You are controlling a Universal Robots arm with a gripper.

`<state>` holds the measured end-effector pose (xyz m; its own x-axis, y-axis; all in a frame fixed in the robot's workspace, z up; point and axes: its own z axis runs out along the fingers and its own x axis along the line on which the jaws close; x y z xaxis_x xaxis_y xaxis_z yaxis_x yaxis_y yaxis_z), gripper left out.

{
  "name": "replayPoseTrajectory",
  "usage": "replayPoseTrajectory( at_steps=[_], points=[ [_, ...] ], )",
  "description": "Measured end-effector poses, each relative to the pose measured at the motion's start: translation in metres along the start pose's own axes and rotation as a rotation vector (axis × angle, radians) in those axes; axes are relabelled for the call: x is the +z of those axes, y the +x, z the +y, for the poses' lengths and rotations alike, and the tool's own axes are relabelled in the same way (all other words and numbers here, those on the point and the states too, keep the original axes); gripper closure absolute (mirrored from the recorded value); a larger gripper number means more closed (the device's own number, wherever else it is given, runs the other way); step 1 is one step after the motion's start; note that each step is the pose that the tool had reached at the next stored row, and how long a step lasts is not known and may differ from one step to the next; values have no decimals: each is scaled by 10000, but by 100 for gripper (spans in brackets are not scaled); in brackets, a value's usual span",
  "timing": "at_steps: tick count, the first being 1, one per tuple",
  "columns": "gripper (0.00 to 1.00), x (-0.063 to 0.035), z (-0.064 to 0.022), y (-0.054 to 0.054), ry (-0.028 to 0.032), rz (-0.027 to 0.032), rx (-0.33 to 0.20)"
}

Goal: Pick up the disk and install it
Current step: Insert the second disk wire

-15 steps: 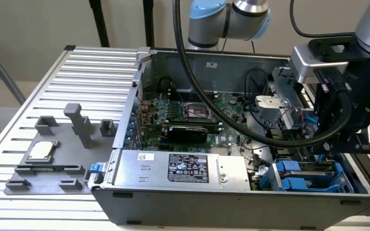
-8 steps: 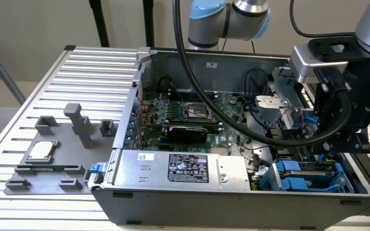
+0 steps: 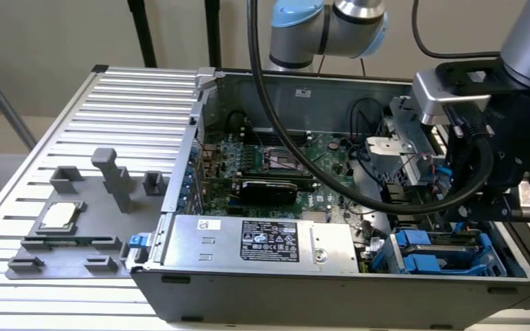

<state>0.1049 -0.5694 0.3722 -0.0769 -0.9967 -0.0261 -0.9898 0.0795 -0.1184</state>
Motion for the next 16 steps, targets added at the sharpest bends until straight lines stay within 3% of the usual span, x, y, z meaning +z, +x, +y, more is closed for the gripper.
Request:
replayPoseTrajectory(
  at_steps=[16],
  points=[
    [0, 75, -20, -42, 0, 1, 1]
  ],
)
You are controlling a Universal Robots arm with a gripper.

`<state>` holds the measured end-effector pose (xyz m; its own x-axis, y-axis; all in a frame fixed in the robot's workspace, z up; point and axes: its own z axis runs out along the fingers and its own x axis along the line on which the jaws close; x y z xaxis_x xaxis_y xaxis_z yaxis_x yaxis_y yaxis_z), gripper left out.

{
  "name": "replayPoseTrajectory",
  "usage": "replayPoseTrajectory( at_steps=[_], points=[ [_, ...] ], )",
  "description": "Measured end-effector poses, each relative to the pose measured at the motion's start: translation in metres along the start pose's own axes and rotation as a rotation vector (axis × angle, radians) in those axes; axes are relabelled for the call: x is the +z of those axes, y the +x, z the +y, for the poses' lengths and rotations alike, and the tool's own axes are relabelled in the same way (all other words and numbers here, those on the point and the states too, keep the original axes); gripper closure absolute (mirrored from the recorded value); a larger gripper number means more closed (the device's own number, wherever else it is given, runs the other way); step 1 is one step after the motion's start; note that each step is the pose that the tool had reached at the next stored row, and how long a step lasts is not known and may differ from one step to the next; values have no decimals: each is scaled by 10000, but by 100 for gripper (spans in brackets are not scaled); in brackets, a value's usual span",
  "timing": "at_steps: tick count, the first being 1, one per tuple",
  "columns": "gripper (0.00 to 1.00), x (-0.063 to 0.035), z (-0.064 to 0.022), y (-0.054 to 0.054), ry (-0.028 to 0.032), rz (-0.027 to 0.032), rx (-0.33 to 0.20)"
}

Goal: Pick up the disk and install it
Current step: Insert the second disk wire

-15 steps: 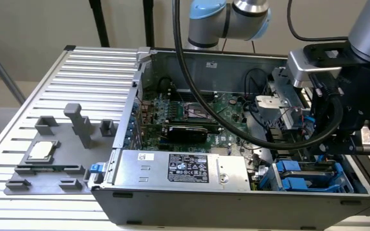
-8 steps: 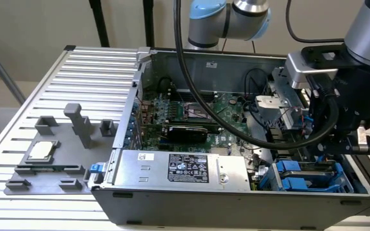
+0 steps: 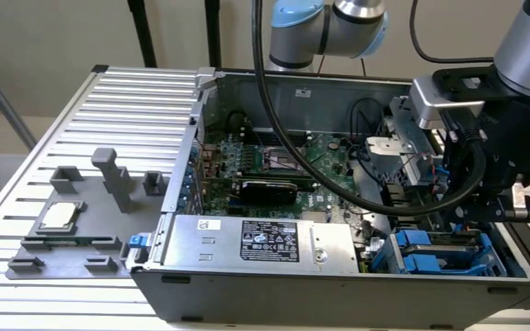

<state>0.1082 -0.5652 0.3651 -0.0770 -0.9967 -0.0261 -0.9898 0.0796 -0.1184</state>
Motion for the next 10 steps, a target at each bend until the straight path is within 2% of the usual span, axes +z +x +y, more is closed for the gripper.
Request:
replayPoseTrajectory(
  at_steps=[10],
  points=[
    [0, -39, -27, -3, -2, -9, 0]
  ],
)
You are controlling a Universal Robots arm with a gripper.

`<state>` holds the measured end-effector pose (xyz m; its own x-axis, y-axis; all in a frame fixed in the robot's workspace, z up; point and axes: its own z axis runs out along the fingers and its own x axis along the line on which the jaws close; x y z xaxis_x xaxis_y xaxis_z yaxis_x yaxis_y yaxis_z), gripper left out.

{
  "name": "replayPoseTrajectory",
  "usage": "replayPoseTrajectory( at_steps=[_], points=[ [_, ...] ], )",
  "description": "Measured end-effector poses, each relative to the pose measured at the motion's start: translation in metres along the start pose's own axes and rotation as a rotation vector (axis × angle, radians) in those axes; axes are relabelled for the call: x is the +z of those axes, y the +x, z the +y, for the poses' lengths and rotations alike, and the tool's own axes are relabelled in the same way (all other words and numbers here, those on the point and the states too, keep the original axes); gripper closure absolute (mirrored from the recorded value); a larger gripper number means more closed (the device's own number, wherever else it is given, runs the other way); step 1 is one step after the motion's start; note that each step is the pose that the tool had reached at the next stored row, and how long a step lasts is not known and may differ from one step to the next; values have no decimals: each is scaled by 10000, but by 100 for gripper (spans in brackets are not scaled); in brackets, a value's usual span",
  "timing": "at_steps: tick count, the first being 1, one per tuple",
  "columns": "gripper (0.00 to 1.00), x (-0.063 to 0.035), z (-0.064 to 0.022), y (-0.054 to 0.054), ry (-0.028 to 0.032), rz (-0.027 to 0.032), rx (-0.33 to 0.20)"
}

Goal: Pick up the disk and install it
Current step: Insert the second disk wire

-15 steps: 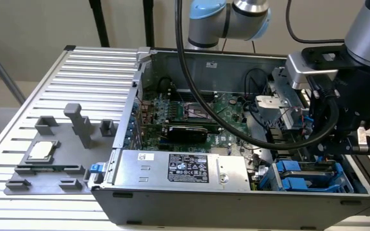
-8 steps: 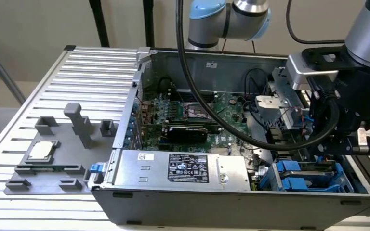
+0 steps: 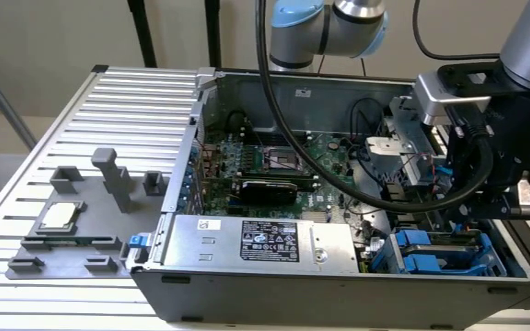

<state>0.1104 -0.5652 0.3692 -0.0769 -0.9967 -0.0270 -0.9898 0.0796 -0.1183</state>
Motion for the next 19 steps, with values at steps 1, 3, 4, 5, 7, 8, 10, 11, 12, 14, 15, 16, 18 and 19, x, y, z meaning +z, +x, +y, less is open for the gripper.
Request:
replayPoseTrajectory(
  at_steps=[1, 3, 4, 5, 7, 8, 10, 11, 12, 14, 15, 16, 18, 19],
  points=[
    [0, 2, -13, -1, 0, 0, 0],
    [0, 5, -28, -3, -1, 0, 0],
    [0, 9, -28, -3, -1, 0, 1],
    [0, 15, -27, -2, -1, 0, 1],
    [100, 32, -25, -1, -1, 0, 1],
    [100, 37, -24, -1, -1, 1, 1],
    [100, 41, -22, -1, -1, 2, 0],
    [100, 42, -16, -1, -1, 0, 0],
    [100, 42, -5, 0, -2, -1, 0],
    [100, 37, 36, 4, -1, 0, 0],
    [100, 35, 60, 6, -1, -1, 0],
    [100, 37, 79, 11, -1, -2, 0],
    [100, 50, 104, 30, 25, -9, 1],
    [100, 63, 110, 43, 47, -19, 1]
  ],
)
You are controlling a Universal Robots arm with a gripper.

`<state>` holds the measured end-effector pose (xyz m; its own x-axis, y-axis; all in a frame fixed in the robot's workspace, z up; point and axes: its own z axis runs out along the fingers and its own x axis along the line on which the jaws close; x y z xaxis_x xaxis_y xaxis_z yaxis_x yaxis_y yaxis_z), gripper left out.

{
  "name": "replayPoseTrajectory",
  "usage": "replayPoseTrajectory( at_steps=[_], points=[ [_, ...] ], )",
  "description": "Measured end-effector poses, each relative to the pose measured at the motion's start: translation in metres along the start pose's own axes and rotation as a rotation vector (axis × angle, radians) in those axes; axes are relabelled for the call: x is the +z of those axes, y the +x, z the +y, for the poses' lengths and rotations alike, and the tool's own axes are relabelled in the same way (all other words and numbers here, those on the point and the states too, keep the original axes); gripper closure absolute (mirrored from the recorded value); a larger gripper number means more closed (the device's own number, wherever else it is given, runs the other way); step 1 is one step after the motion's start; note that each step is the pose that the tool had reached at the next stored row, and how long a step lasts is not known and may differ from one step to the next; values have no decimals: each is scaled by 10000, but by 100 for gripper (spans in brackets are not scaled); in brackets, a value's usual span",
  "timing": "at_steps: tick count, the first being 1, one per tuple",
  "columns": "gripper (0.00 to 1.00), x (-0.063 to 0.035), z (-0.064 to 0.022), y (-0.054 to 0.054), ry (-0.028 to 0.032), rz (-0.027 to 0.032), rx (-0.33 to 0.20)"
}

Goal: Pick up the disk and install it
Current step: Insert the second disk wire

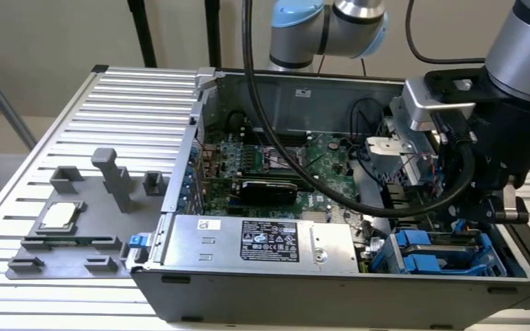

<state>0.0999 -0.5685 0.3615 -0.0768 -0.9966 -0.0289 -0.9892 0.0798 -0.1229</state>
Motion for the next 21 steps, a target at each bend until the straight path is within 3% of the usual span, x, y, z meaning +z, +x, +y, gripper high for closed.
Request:
replayPoseTrajectory(
  at_steps=[15, 21],
  points=[
    [100, 159, 20, 64, 381, -72, -42],
    [100, 179, 21, 66, 461, -105, -74]
  ],
)
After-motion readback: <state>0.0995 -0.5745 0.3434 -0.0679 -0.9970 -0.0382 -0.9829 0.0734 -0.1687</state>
